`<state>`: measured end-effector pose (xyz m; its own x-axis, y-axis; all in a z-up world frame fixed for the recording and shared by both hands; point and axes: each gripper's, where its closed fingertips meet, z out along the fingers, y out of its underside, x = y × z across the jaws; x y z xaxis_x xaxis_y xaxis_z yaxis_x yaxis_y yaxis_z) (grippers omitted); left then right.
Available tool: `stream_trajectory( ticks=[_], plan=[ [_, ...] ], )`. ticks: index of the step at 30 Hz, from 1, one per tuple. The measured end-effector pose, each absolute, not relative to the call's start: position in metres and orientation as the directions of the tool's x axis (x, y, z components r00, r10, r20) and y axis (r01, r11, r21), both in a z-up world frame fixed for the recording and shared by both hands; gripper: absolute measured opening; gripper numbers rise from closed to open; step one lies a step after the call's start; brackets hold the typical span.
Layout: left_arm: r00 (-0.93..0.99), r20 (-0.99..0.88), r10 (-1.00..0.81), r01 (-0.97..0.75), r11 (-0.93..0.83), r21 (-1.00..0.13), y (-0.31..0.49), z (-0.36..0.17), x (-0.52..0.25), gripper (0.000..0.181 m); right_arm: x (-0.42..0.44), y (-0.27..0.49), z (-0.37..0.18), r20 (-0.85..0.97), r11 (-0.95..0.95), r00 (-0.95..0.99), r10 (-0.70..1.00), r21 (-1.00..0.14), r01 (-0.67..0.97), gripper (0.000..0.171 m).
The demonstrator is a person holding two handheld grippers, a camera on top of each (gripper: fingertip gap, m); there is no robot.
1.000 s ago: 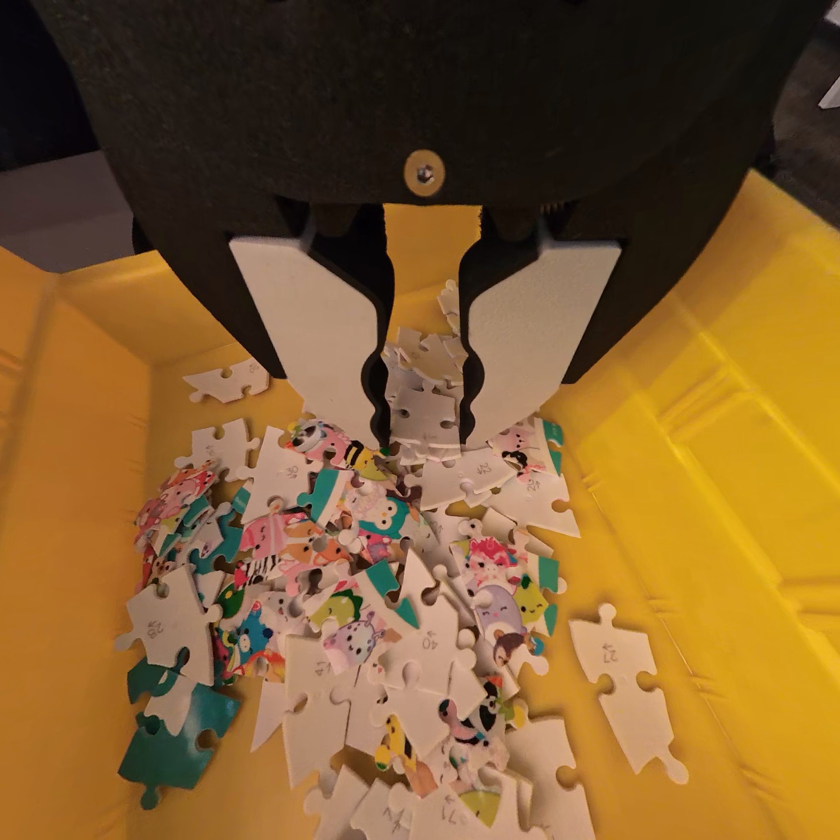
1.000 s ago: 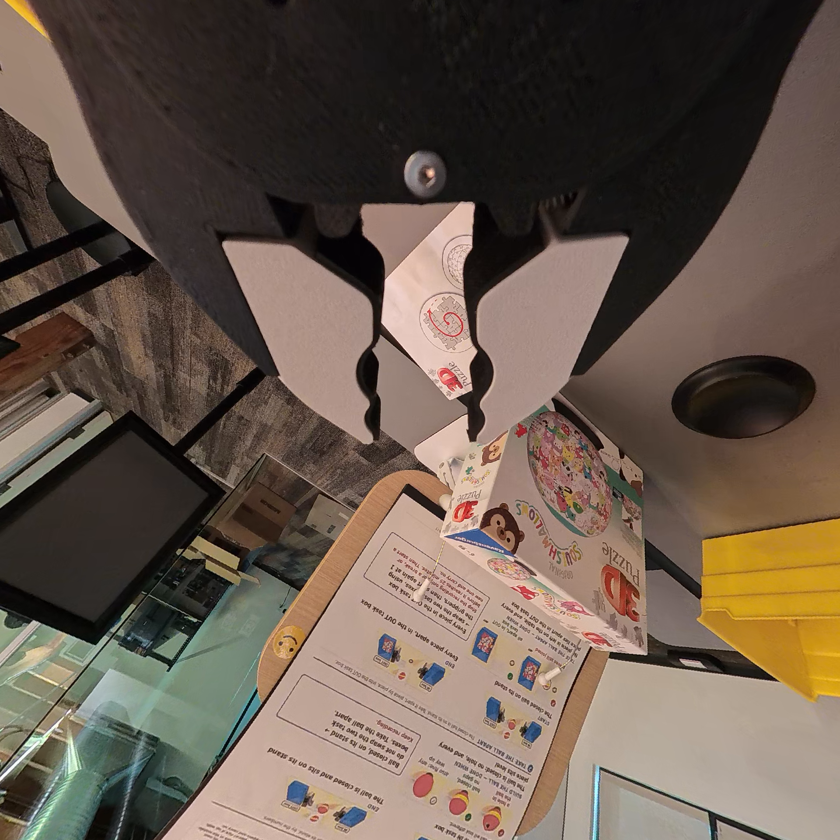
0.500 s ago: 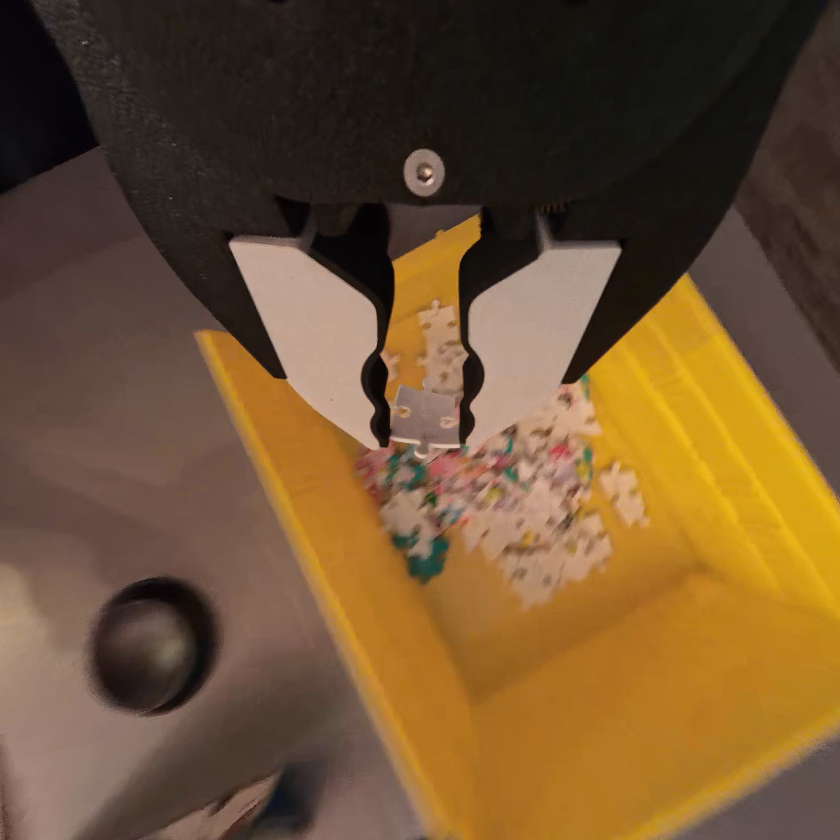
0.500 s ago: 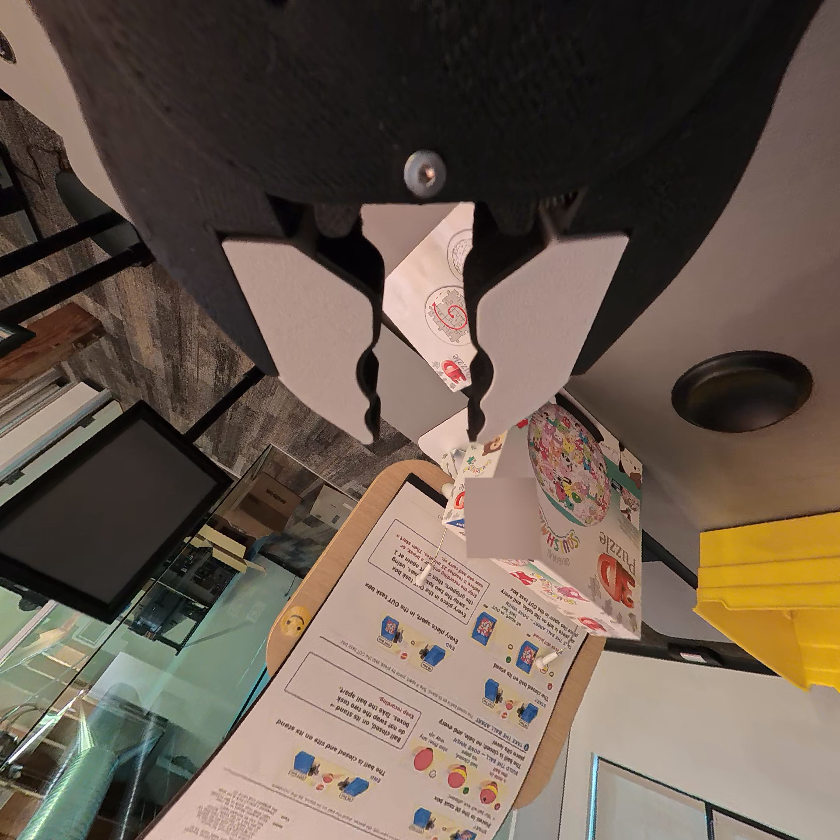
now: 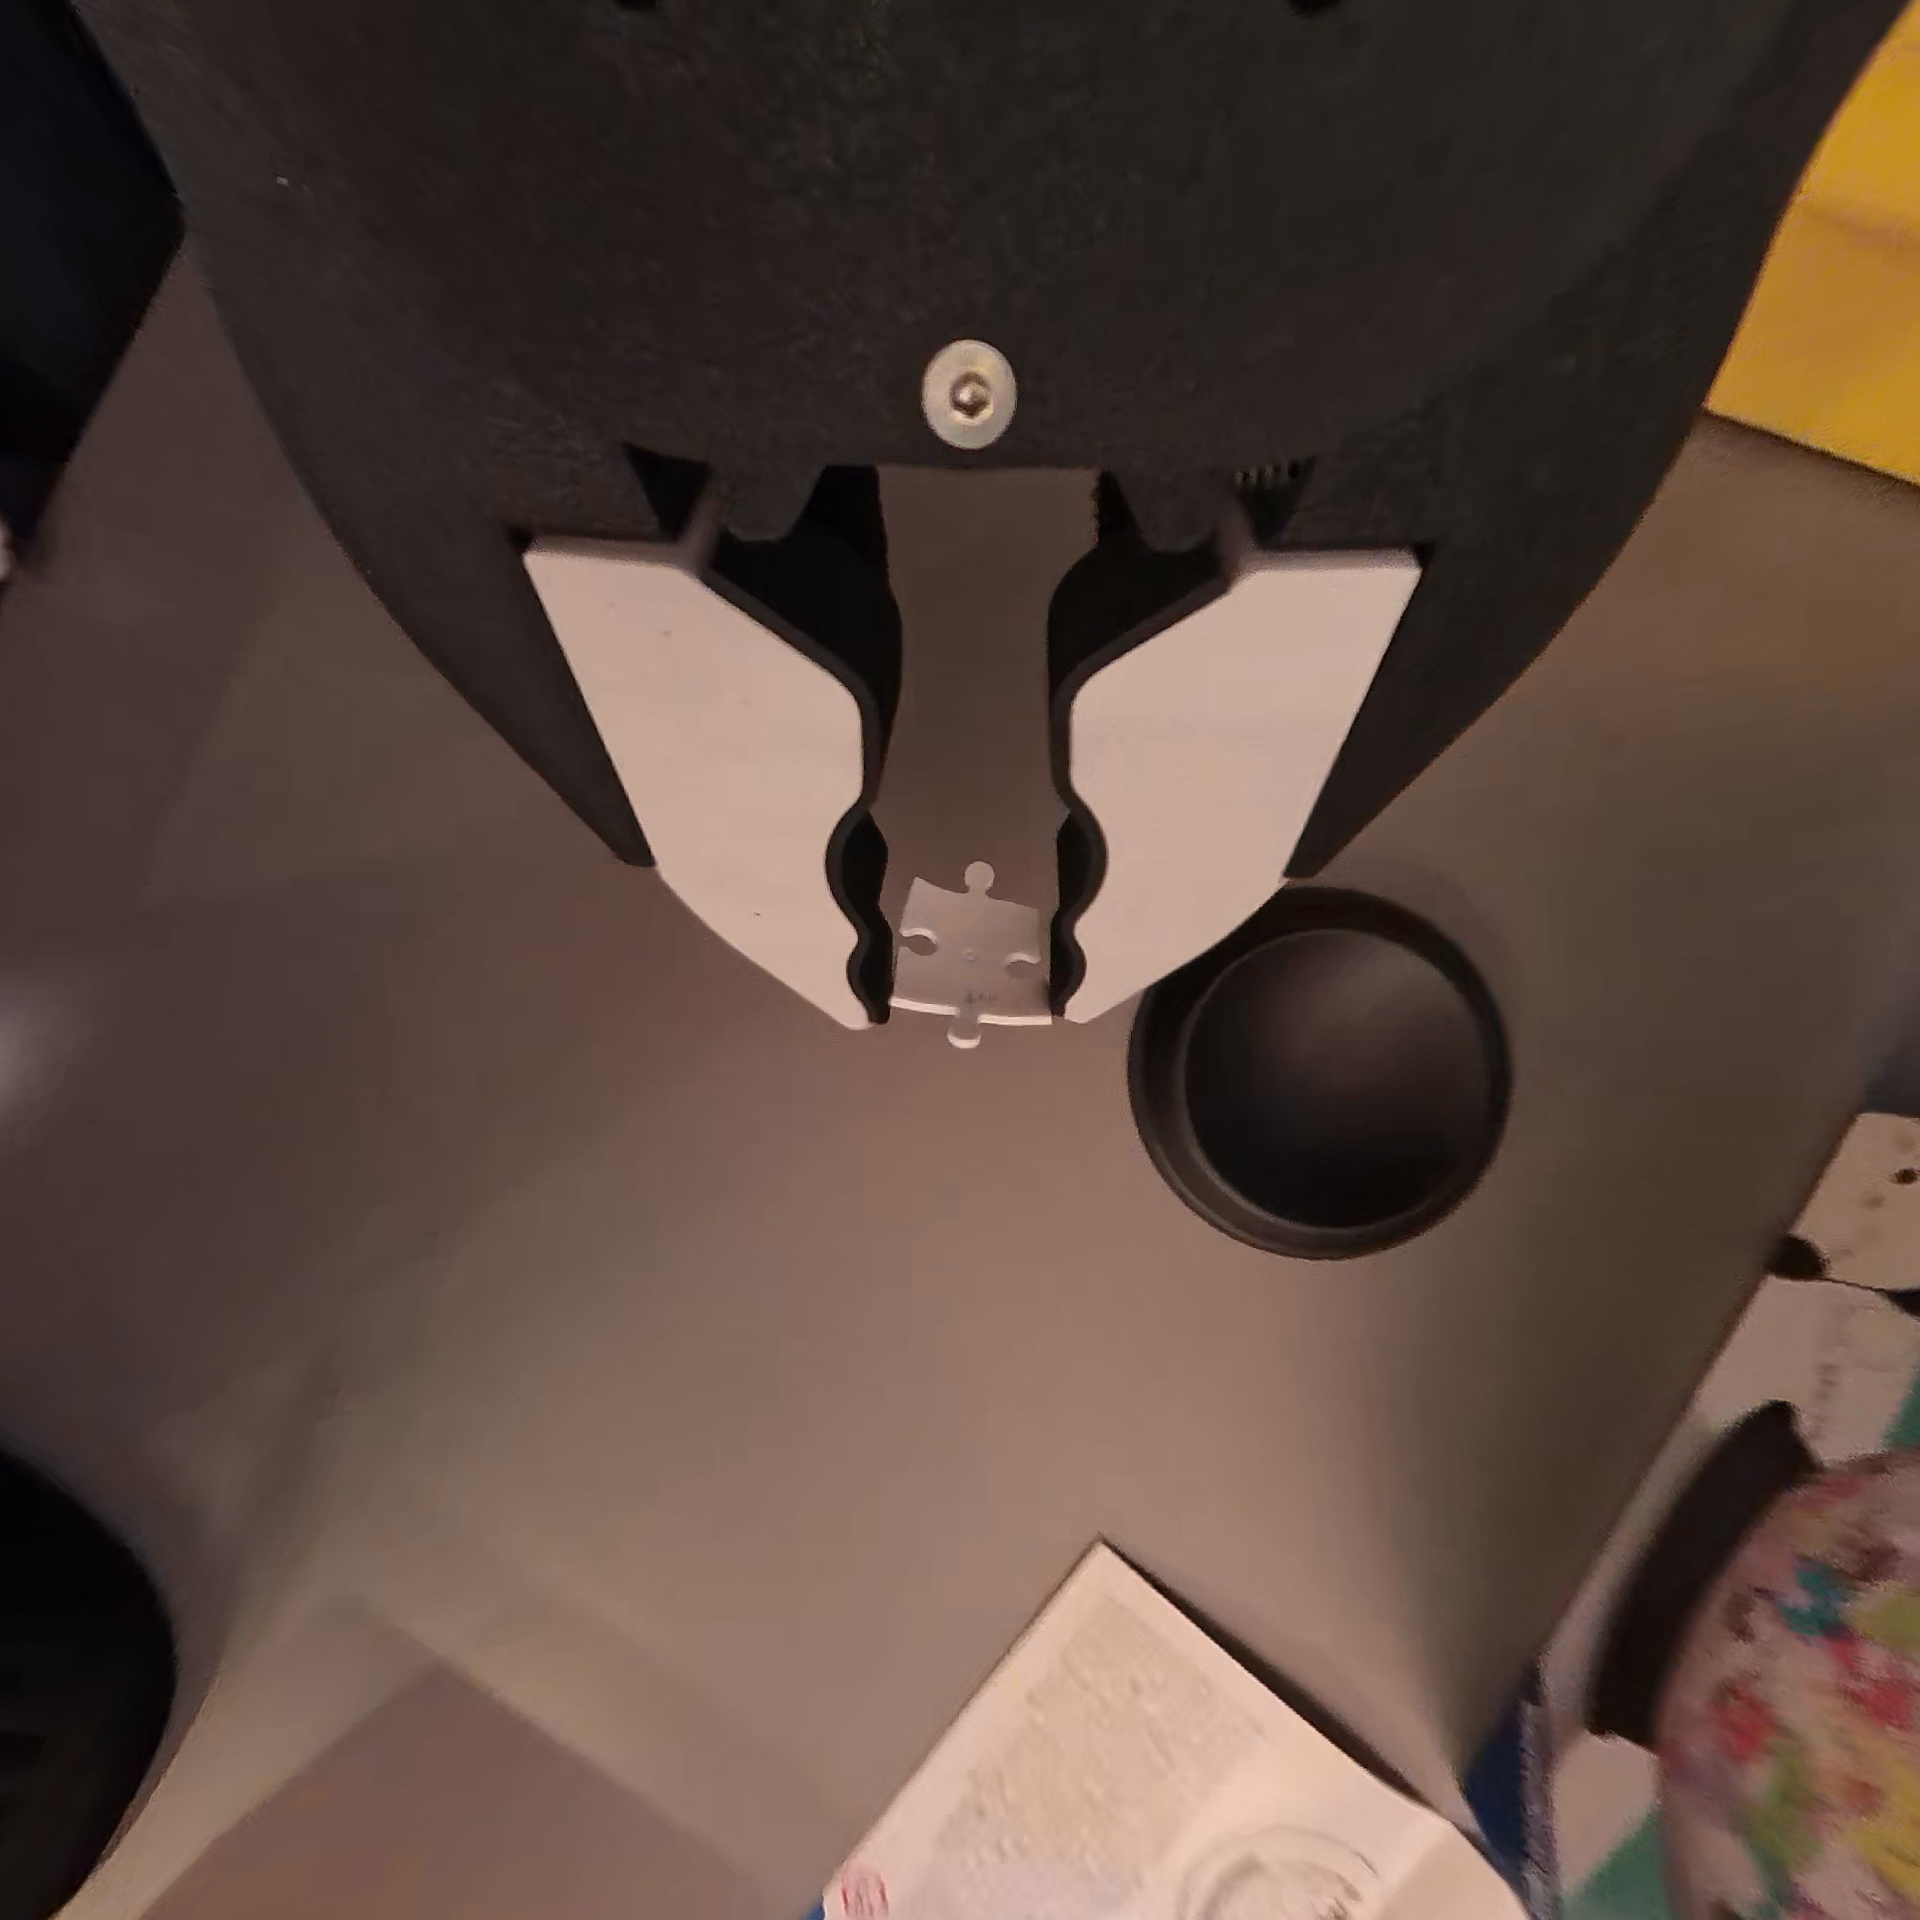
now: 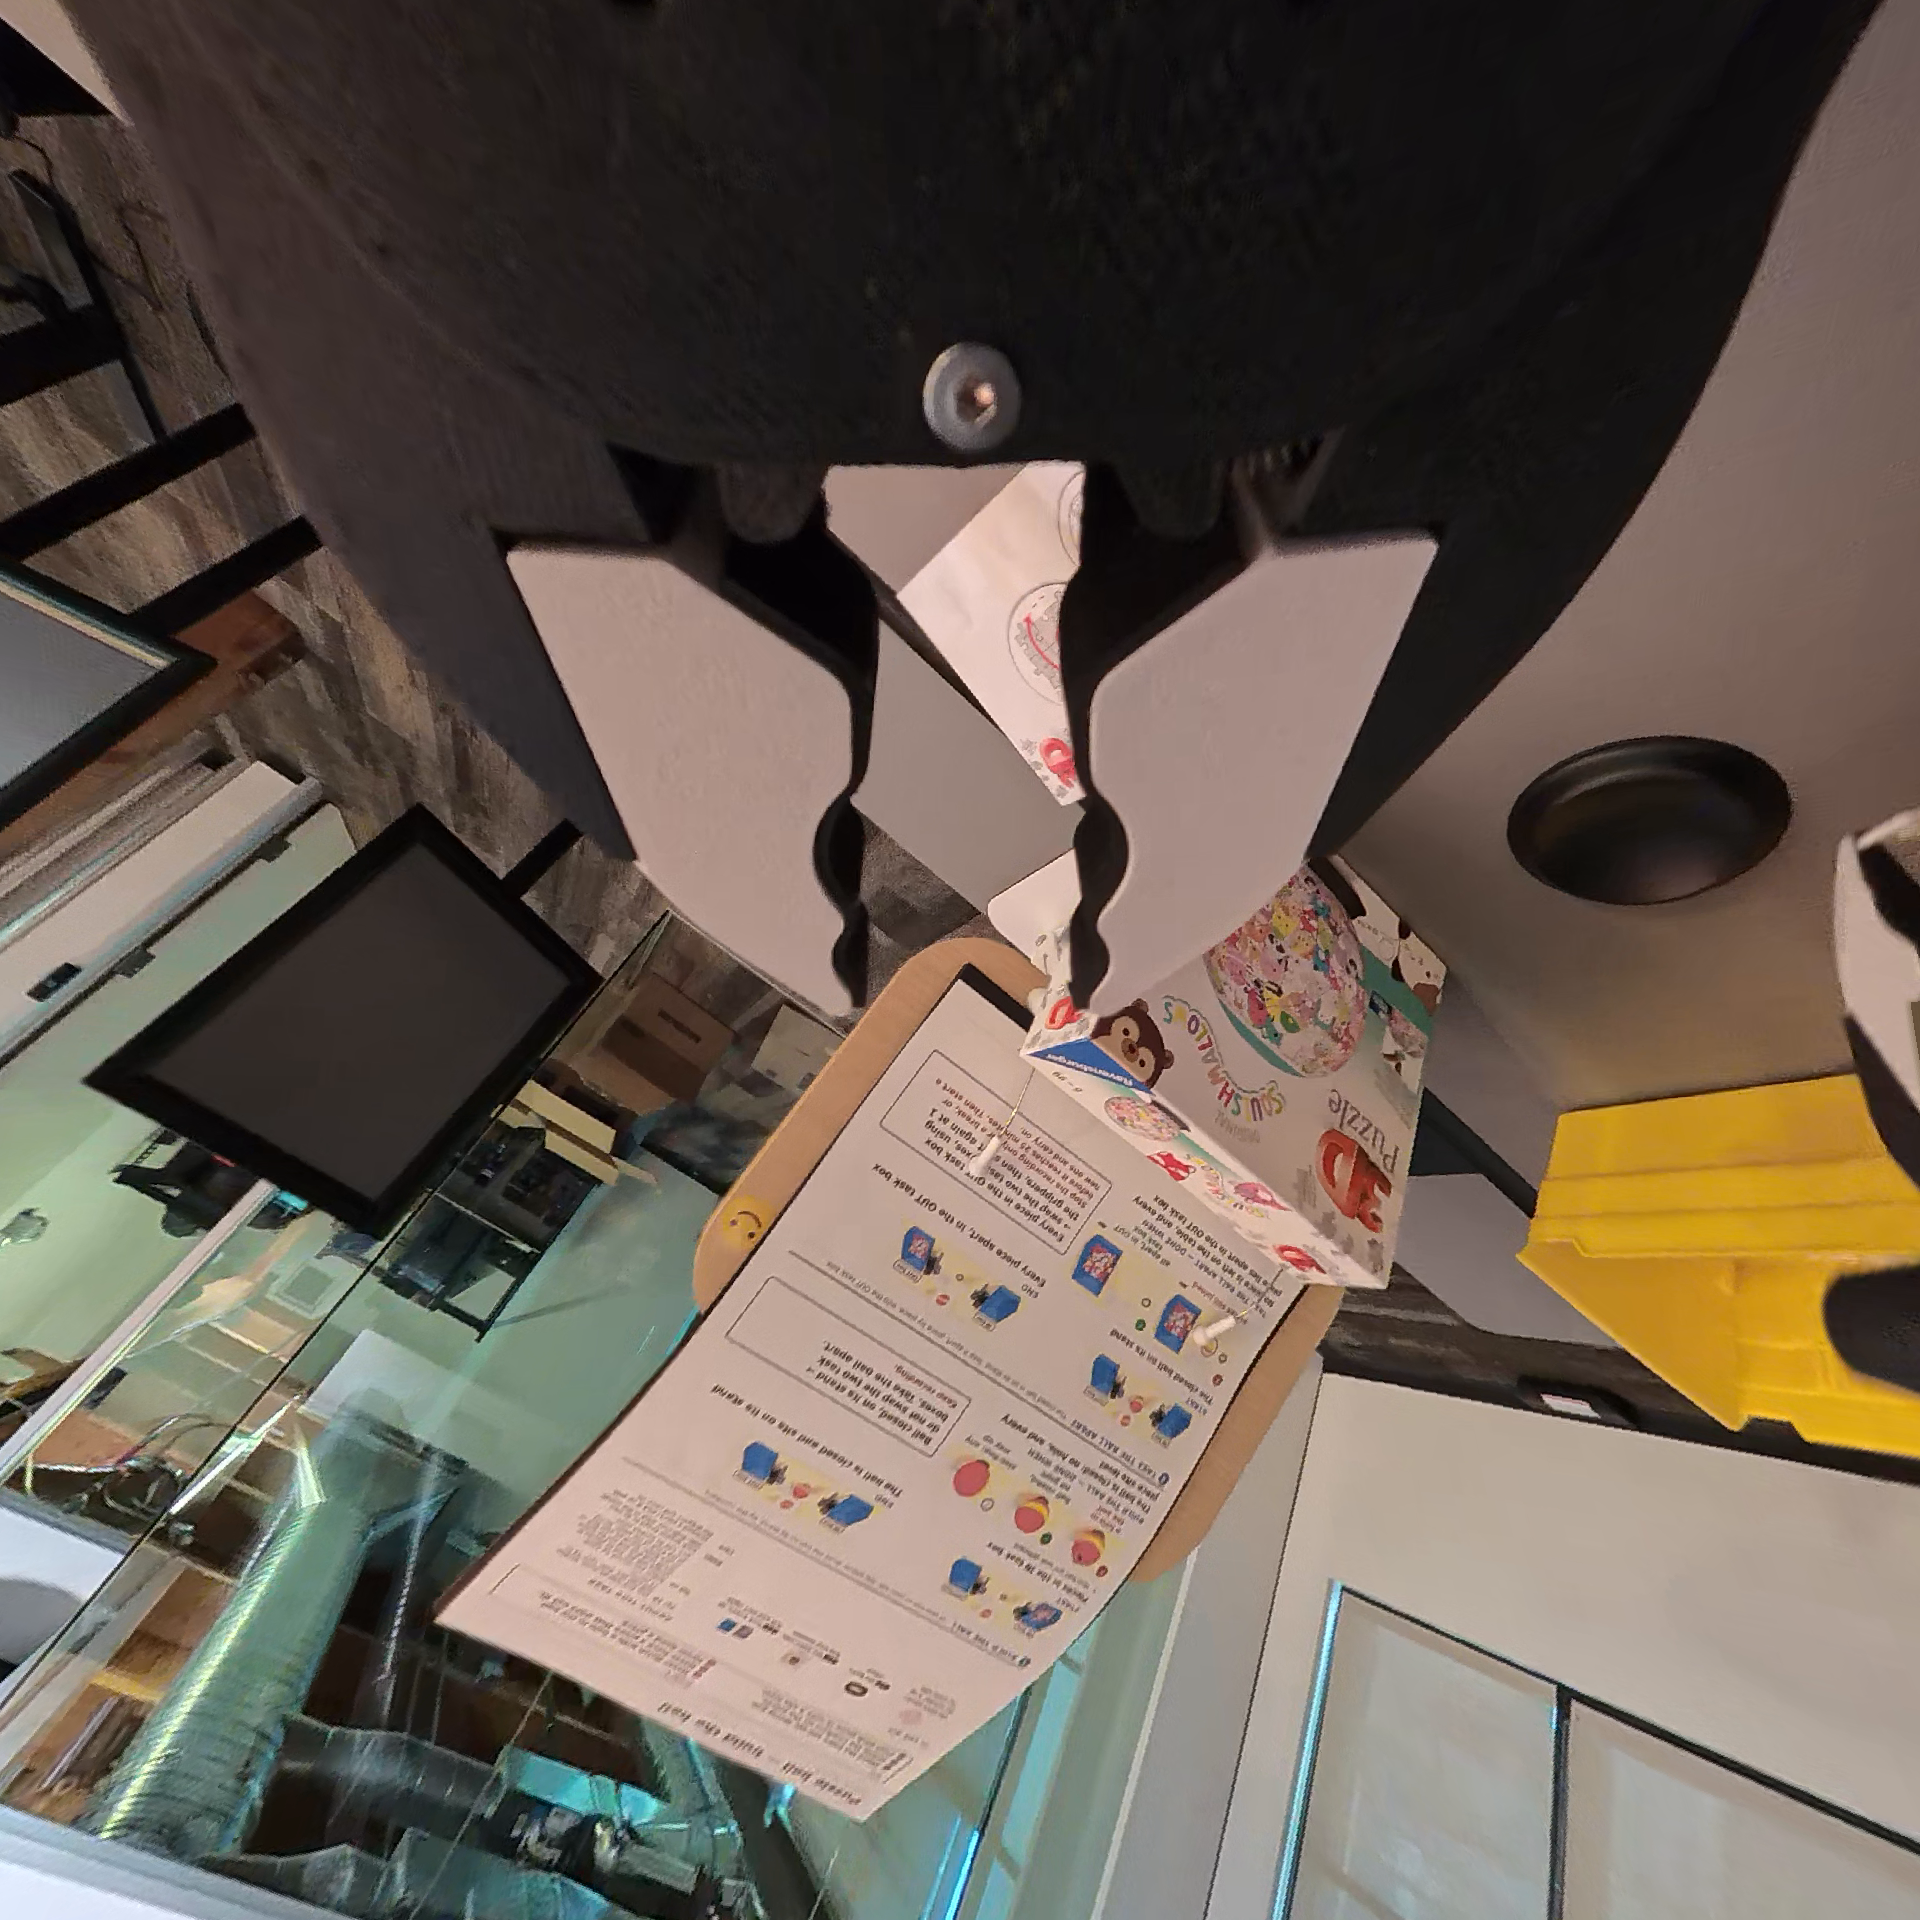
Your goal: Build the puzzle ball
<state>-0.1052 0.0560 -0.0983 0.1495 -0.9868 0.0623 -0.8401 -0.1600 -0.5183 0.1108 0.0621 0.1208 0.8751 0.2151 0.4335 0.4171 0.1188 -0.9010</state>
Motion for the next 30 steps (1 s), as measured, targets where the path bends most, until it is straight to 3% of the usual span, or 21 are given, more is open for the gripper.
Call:
stream_trajectory(
  ticks=[13, 30],
  plan=[
    [0.048, -0.067, -0.997, -0.931, -0.02, -0.365, 0.05, -0.145, -0.105, 0.029, 0.124, 0.059, 0.126, 0.432, 0.119, 0.883, 0.183, -0.901, 0.416, 0.038],
    [0.029, -0.05, -0.998, -0.945, -0.011, -0.328, 0.045, -0.159, -0.104, 0.029, 0.134, 0.061, 0.125, 0.418, 0.116, 0.895, 0.158, -0.908, 0.404, 0.038]
  ],
)
